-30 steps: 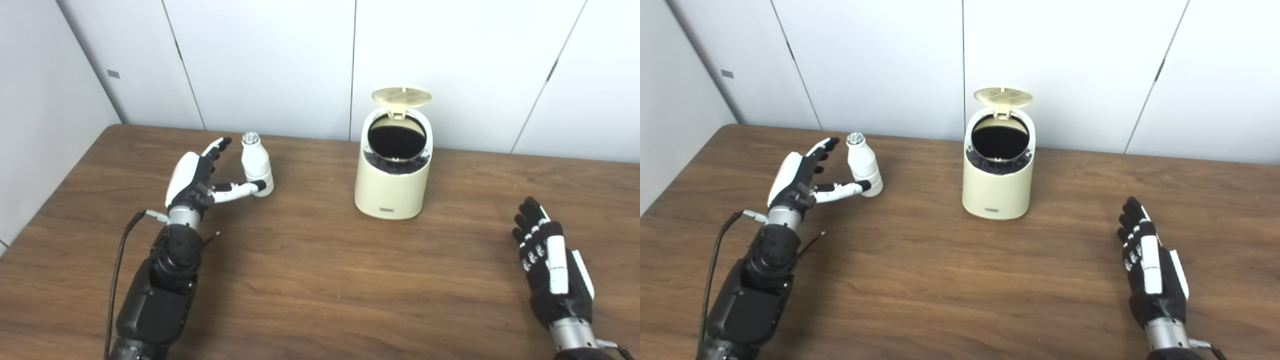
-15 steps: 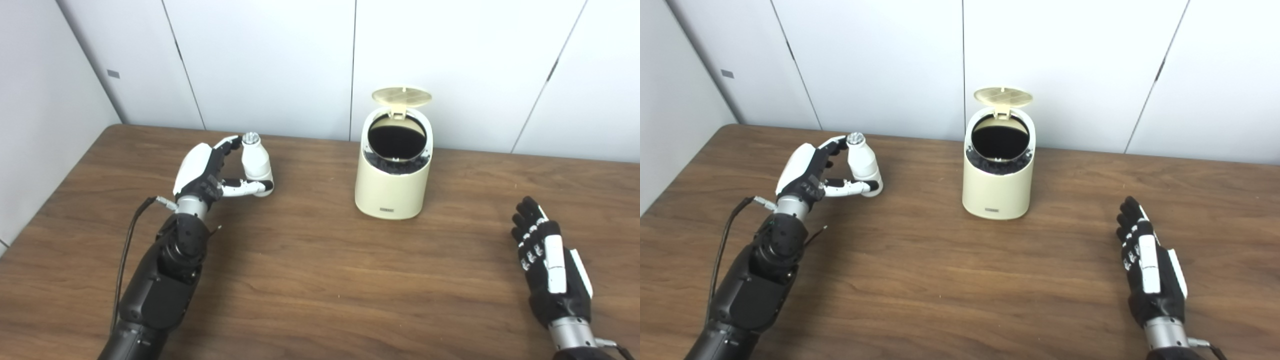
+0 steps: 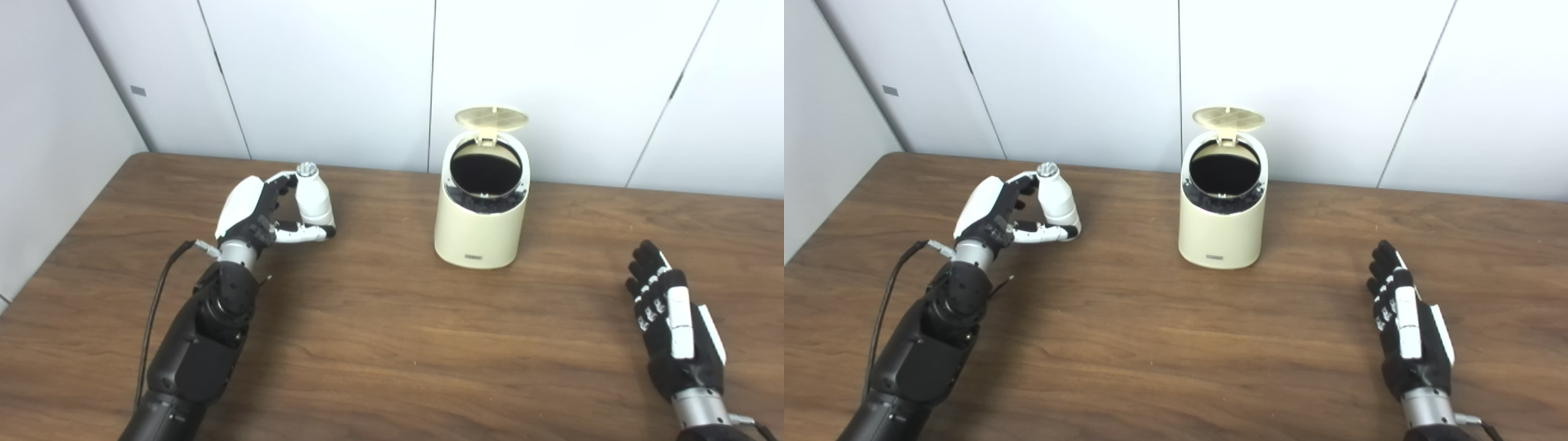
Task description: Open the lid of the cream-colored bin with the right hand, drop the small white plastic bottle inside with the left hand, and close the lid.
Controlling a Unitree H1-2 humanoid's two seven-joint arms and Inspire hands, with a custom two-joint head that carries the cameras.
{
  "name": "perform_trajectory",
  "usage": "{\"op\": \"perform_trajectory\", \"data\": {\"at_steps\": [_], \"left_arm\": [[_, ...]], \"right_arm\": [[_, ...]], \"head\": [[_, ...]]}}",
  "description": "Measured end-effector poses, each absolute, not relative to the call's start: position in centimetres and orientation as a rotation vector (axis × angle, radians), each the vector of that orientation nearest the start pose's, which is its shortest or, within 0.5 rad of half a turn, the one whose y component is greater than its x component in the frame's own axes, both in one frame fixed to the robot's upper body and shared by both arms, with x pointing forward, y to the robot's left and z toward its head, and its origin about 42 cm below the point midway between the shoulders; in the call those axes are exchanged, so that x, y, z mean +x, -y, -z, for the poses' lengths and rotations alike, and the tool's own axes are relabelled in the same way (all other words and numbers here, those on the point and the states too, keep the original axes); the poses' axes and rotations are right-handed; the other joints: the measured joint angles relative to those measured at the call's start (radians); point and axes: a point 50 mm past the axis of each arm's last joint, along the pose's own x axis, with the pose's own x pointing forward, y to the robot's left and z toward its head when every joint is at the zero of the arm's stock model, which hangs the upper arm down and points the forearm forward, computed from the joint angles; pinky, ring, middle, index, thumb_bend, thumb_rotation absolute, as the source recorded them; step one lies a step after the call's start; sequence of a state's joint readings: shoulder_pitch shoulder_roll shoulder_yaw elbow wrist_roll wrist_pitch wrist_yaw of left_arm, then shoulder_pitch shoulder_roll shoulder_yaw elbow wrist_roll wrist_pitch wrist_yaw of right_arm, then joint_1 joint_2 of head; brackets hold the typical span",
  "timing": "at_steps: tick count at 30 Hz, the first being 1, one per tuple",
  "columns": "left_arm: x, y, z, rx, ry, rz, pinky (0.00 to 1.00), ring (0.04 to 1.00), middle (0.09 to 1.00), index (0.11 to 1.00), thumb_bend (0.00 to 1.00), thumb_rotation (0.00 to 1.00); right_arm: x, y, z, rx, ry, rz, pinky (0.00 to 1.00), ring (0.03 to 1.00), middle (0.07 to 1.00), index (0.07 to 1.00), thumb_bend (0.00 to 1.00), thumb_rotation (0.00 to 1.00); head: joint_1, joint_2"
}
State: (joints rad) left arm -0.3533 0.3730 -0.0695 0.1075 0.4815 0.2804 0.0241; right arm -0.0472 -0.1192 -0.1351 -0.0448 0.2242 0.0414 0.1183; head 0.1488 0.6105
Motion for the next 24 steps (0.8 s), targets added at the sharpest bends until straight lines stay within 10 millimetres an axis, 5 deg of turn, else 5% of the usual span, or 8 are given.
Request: {"op": "perform_trajectory", "data": {"at_steps": [24], "left_arm": [[40.05, -30.52, -17.86, 0.823, -0.010, -0.103, 0.60, 0.710, 0.786, 0.801, 0.87, 0.24]], "right_arm": [[29.75, 27.65, -12.56, 0.102, 0.077, -0.009, 0.99, 0.976, 0.953, 0.942, 0.58, 0.90]], "head": [[-0.003, 0.009]]}}
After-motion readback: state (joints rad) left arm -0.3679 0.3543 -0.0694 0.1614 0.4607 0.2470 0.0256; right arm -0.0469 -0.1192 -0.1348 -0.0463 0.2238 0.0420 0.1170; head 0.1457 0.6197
